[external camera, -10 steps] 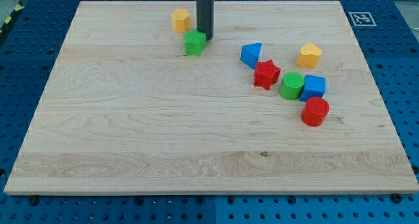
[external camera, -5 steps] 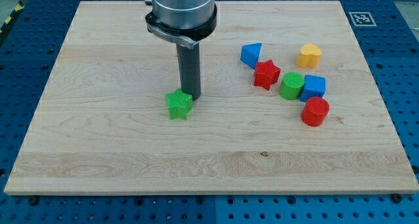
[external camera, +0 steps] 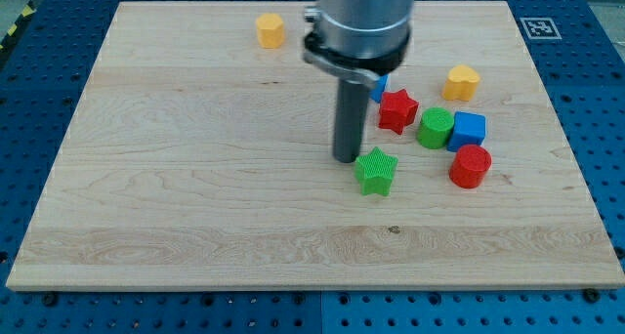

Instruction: Slide green star closer to red circle

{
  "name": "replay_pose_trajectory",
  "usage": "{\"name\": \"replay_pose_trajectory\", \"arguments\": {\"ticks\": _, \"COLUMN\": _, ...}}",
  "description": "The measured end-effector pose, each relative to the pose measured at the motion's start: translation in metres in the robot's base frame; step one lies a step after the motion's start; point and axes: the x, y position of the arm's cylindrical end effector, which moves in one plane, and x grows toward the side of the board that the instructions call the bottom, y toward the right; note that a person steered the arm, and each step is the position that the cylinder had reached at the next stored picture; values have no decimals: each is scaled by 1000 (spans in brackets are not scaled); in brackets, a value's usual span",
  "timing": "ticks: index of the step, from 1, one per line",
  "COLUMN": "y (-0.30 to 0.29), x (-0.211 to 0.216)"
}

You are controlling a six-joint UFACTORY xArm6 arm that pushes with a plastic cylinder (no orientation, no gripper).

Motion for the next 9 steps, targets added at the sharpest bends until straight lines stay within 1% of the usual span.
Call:
{"name": "replay_pose_trajectory", "arguments": {"ticks": 1, "y": 20, "x": 25}}
{"name": "replay_pose_trajectory", "arguments": {"ticks": 2, "y": 79, "x": 34}}
{"name": "replay_pose_trajectory", "arguments": {"ticks": 3, "y": 105, "x": 37}}
{"name": "replay_pose_trajectory", "arguments": {"ticks": 4, "y": 83, "x": 65}}
{"name": "replay_pose_trajectory", "arguments": {"ticks": 5, "y": 86, "x": 99}}
{"name": "replay_pose_trajectory", "arguments": {"ticks": 6, "y": 104, "x": 81}}
{"name": "replay_pose_trajectory", "arguments": {"ticks": 7, "y": 104, "x": 56}}
{"name": "replay_pose_trajectory", "arguments": {"ticks": 8, "y": 104, "x": 78}}
{"name": "replay_pose_trajectory", "arguments": {"ticks": 9, "y": 122, "x": 96}}
